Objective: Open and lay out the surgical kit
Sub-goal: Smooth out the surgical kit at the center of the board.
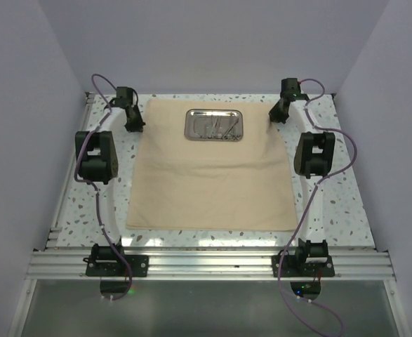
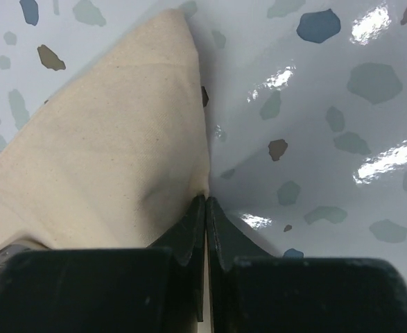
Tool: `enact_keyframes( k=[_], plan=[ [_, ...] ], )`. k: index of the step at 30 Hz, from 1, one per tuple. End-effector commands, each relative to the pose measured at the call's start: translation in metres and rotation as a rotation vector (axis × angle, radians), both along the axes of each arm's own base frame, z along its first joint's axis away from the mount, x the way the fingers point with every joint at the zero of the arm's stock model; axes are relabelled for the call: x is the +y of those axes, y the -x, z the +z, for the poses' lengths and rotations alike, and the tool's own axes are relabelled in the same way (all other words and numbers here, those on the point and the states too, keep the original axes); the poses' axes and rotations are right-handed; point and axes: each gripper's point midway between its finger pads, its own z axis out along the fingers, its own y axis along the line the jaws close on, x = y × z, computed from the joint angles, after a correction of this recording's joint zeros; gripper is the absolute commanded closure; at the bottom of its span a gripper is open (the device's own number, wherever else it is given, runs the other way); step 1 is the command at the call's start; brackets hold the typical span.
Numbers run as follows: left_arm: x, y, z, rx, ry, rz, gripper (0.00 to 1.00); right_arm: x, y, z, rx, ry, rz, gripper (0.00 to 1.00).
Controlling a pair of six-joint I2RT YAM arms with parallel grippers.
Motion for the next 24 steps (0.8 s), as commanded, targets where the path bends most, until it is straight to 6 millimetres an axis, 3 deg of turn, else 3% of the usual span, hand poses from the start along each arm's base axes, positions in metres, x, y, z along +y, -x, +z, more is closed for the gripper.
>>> enact_keyframes(
  k=[1, 7, 9, 10, 11, 13, 14, 15, 16, 17, 18, 19, 20, 21, 24],
  plan=[
    [0.039, 0.015, 0.012, 0.033, -0.081, 0.092, 1.00, -0.001, 0.019, -0.024, 0.098, 0.017, -0.024, 1.00],
    [0.063, 0.019, 0.022, 0.021, -0.139, 0.182, 1.00, -0.034, 0.038, -0.014, 0.127, 0.123, -0.079, 1.00],
    [0.065, 0.019, 0.027, 0.013, -0.146, 0.197, 1.00, -0.037, 0.039, -0.012, 0.124, 0.131, -0.068, 1.00],
    [0.064, 0.018, 0.027, 0.010, -0.141, 0.196, 1.00, -0.035, 0.038, -0.008, 0.118, 0.130, -0.059, 0.92],
    [0.062, 0.017, 0.029, 0.005, -0.131, 0.190, 1.00, -0.052, 0.038, -0.005, 0.115, 0.134, -0.079, 0.49],
    [0.060, 0.015, 0.035, -0.010, -0.116, 0.197, 0.89, -0.058, 0.040, 0.003, 0.110, 0.159, -0.074, 0.16],
    [0.059, 0.014, 0.042, -0.026, -0.110, 0.198, 0.80, -0.061, 0.040, 0.014, 0.096, 0.175, -0.084, 0.08],
    [0.057, 0.010, 0.048, -0.051, -0.105, 0.199, 0.63, -0.063, 0.042, 0.018, 0.092, 0.183, -0.082, 0.07],
    [0.054, 0.006, 0.059, -0.081, -0.102, 0.195, 0.54, -0.064, 0.042, 0.023, 0.087, 0.188, -0.082, 0.07],
    [0.051, 0.003, 0.066, -0.099, -0.104, 0.188, 0.46, -0.066, 0.043, 0.041, 0.062, 0.199, -0.094, 0.07],
    [0.042, -0.005, 0.079, -0.136, -0.108, 0.165, 0.36, -0.066, 0.049, 0.041, 0.069, 0.199, -0.095, 0.07],
    [0.037, -0.009, 0.083, -0.144, -0.110, 0.151, 0.33, -0.066, 0.051, 0.050, 0.055, 0.197, -0.097, 0.07],
    [0.034, -0.020, 0.101, -0.185, -0.117, 0.145, 0.30, -0.065, 0.051, 0.075, -0.005, 0.194, -0.104, 0.07],
    [0.032, -0.021, 0.104, -0.183, -0.126, 0.134, 0.30, -0.064, 0.064, 0.069, 0.017, 0.185, -0.106, 0.07],
    [-0.025, -0.033, 0.117, -0.228, -0.123, 0.029, 0.30, -0.051, 0.088, 0.078, 0.002, 0.123, -0.091, 0.09]
  ],
)
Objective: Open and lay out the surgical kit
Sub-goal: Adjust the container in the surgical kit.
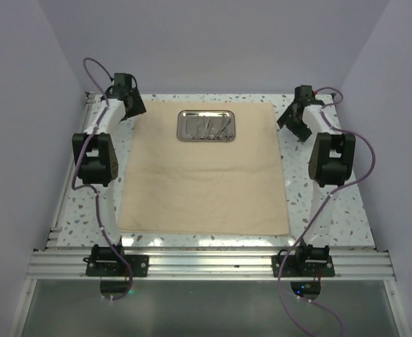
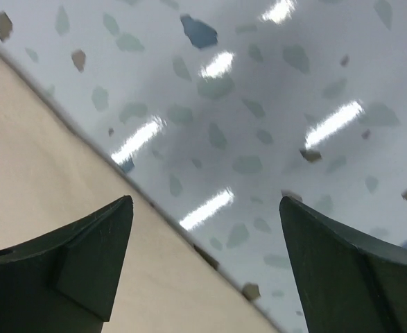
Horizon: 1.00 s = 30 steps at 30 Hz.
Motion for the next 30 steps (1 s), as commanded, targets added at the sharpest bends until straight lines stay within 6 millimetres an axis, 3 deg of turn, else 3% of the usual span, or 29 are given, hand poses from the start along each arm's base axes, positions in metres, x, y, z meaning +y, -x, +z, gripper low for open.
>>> enact_keyframes(
  k=[1, 3, 4, 5, 6, 7, 8, 9, 10, 15, 16, 17, 19, 24, 26, 30],
  plan=[
    [-0.060, -0.022, 0.058, -0.144, -0.026, -0.118, 0.30, 0.013, 0.013, 0.063, -0.126, -0.032, 0.010, 0.10],
    [-0.092, -0.024, 0.058, -0.158, -0.008, -0.154, 0.32, 0.026, 0.034, 0.065, -0.120, -0.076, 0.029, 0.11],
    [-0.103, -0.024, 0.048, -0.144, 0.002, -0.170, 0.33, 0.030, 0.041, 0.066, -0.118, -0.088, 0.038, 0.11],
    [-0.113, -0.028, 0.050, -0.156, 0.017, -0.173, 0.34, 0.036, 0.054, 0.057, -0.087, -0.104, 0.046, 0.11],
    [-0.129, -0.028, 0.046, -0.155, 0.025, -0.195, 0.35, 0.038, 0.061, 0.067, -0.106, -0.112, 0.053, 0.11],
    [-0.137, -0.029, 0.035, -0.142, 0.030, -0.205, 0.36, 0.054, 0.068, 0.069, -0.106, -0.129, 0.089, 0.11],
    [-0.145, -0.032, 0.035, -0.149, 0.036, -0.211, 0.37, 0.058, 0.080, 0.059, -0.081, -0.133, 0.099, 0.11],
    [-0.157, -0.032, 0.032, -0.151, 0.053, -0.221, 0.38, 0.066, 0.086, 0.062, -0.082, -0.134, 0.119, 0.11],
    [-0.165, -0.033, 0.020, -0.137, 0.064, -0.233, 0.38, 0.069, 0.093, 0.070, -0.093, -0.133, 0.132, 0.12],
    [-0.201, -0.045, 0.008, -0.177, 0.108, -0.263, 0.39, 0.084, 0.135, 0.065, -0.017, -0.095, 0.208, 0.12],
    [-0.205, -0.047, -0.004, -0.166, 0.112, -0.267, 0.39, 0.084, 0.141, 0.066, -0.013, -0.090, 0.208, 0.12],
    [-0.209, -0.053, 0.000, -0.188, 0.120, -0.270, 0.40, 0.083, 0.153, 0.065, -0.006, -0.087, 0.211, 0.12],
    [-0.214, -0.057, -0.013, -0.180, 0.124, -0.264, 0.40, 0.082, 0.163, 0.066, -0.006, -0.084, 0.211, 0.12],
    [-0.221, -0.068, -0.018, -0.226, 0.141, -0.259, 0.43, 0.078, 0.184, 0.073, -0.006, -0.070, 0.216, 0.12],
    [-0.226, -0.071, -0.015, -0.248, 0.143, -0.267, 0.44, 0.076, 0.187, 0.073, -0.005, -0.066, 0.217, 0.12],
    [-0.226, -0.073, 0.014, -0.299, 0.109, -0.257, 0.45, 0.077, 0.187, 0.076, -0.011, -0.063, 0.224, 0.12]
  ],
)
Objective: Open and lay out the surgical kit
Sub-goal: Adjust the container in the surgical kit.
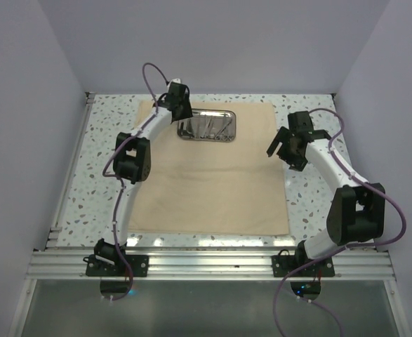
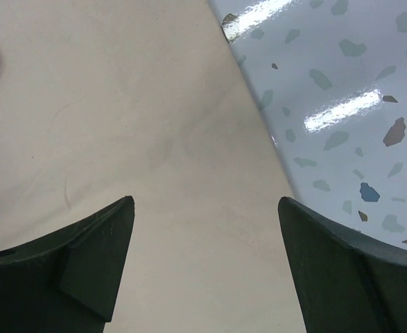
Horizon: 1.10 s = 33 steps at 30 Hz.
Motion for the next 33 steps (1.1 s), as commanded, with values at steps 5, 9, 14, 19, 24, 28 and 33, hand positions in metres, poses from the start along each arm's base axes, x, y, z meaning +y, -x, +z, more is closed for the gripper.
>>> enact_keyframes(
  k=[5, 9, 14, 19, 24, 28, 33],
  plan=[
    [-0.011, -0.022, 0.083, -0.228, -0.006, 0.043, 0.49, -0.003, -0.004, 0.007, -0.017, 0.025, 0.022, 0.12],
    [-0.019, -0.023, 0.091, -0.255, 0.002, 0.029, 0.50, -0.003, -0.006, 0.004, -0.011, 0.028, 0.033, 0.12],
    [-0.033, -0.019, 0.102, -0.287, -0.027, 0.023, 0.53, -0.003, -0.007, 0.001, -0.002, 0.039, 0.051, 0.12],
    [-0.016, -0.015, 0.096, -0.262, -0.089, 0.103, 0.55, -0.004, -0.007, -0.001, 0.003, 0.042, 0.058, 0.12],
    [0.016, -0.005, 0.092, -0.231, -0.150, 0.164, 0.58, -0.004, -0.005, -0.003, 0.005, 0.047, 0.068, 0.12],
    [0.034, 0.006, 0.074, -0.184, -0.161, 0.174, 0.60, -0.003, -0.006, -0.006, 0.004, 0.040, 0.066, 0.12],
    [0.031, 0.014, 0.049, -0.111, -0.152, 0.101, 0.63, -0.001, -0.009, -0.008, 0.006, 0.032, 0.067, 0.13]
  ],
)
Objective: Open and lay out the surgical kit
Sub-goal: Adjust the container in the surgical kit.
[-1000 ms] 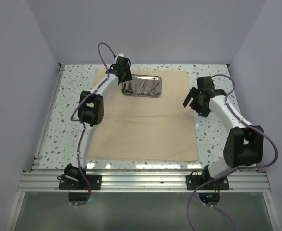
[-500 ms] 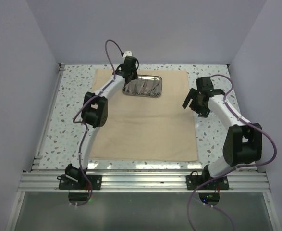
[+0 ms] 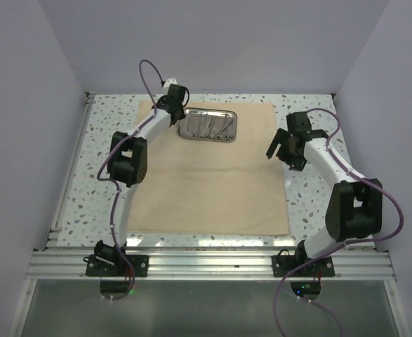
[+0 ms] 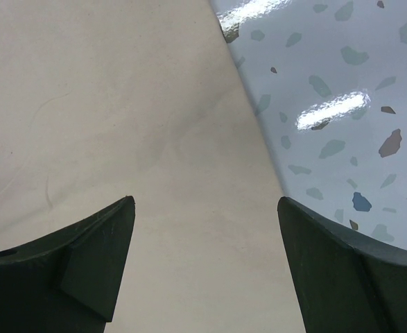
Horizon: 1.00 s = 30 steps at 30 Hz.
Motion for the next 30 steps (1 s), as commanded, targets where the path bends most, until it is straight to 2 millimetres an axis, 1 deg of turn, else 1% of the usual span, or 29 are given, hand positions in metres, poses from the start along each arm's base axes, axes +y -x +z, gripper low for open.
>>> enact_keyframes(
  k=[1, 3, 6, 10, 13, 14, 15, 17, 18, 19, 20, 21, 23, 24, 25, 26, 27, 28, 29, 30],
  plan=[
    [-0.006, 0.002, 0.020, -0.016, 0.027, -0.063, 0.63, 0.001, -0.010, 0.002, -0.022, 0.003, 0.011, 0.13],
    [-0.011, 0.008, 0.009, 0.017, 0.035, -0.099, 0.64, 0.001, -0.011, 0.003, -0.024, 0.003, 0.011, 0.12],
    [-0.015, 0.013, 0.003, 0.036, 0.043, -0.134, 0.64, 0.001, -0.013, 0.003, -0.027, 0.004, 0.010, 0.12],
    [-0.020, 0.016, 0.001, 0.040, 0.058, -0.169, 0.64, 0.001, -0.012, 0.000, -0.022, 0.003, 0.011, 0.12],
    [-0.019, 0.018, -0.003, 0.056, 0.053, -0.168, 0.65, 0.000, -0.012, -0.001, -0.019, 0.006, 0.011, 0.13],
    [-0.018, 0.019, -0.005, 0.066, 0.048, -0.165, 0.66, 0.000, -0.012, -0.001, -0.019, 0.007, 0.014, 0.13],
    [-0.018, 0.017, -0.009, 0.075, 0.042, -0.160, 0.74, 0.001, -0.012, 0.000, -0.022, 0.007, 0.014, 0.13],
    [-0.014, 0.022, -0.016, 0.112, 0.031, -0.150, 0.83, 0.000, -0.012, 0.000, -0.019, 0.011, 0.016, 0.13],
    [-0.013, 0.026, -0.020, 0.125, 0.028, -0.147, 0.90, -0.001, -0.012, 0.000, -0.019, 0.013, 0.017, 0.13],
    [-0.011, 0.028, -0.022, 0.134, 0.028, -0.146, 0.94, -0.001, -0.012, 0.000, -0.019, 0.015, 0.019, 0.13],
    [-0.010, 0.030, -0.019, 0.131, 0.031, -0.144, 0.98, -0.001, -0.013, 0.000, -0.019, 0.016, 0.018, 0.13],
    [-0.007, 0.037, -0.027, 0.155, 0.027, -0.144, 1.00, -0.001, -0.013, 0.000, -0.019, 0.017, 0.018, 0.13],
    [-0.007, 0.041, -0.028, 0.159, 0.029, -0.159, 1.00, -0.001, -0.013, 0.000, -0.019, 0.017, 0.018, 0.13],
    [-0.005, 0.048, -0.029, 0.168, 0.026, -0.166, 1.00, -0.002, -0.014, 0.000, -0.019, 0.018, 0.017, 0.13],
    [-0.004, 0.048, -0.026, 0.160, 0.018, -0.176, 1.00, -0.002, -0.014, -0.001, -0.016, 0.018, 0.017, 0.13],
    [-0.002, 0.049, -0.016, 0.143, 0.014, -0.181, 1.00, -0.001, -0.014, 0.000, -0.019, 0.019, 0.018, 0.13],
    [0.001, 0.055, -0.021, 0.158, 0.002, -0.188, 1.00, -0.001, -0.015, -0.001, -0.019, 0.021, 0.019, 0.13],
    [0.007, 0.055, -0.019, 0.152, -0.010, -0.194, 1.00, -0.002, -0.016, -0.001, -0.019, 0.022, 0.017, 0.13],
    [0.010, 0.056, -0.009, 0.137, -0.011, -0.198, 1.00, -0.002, -0.017, -0.001, -0.023, 0.021, 0.014, 0.13],
    [0.014, 0.062, -0.014, 0.153, -0.016, -0.202, 1.00, -0.001, -0.018, -0.001, -0.024, 0.020, 0.016, 0.13]
  ],
)
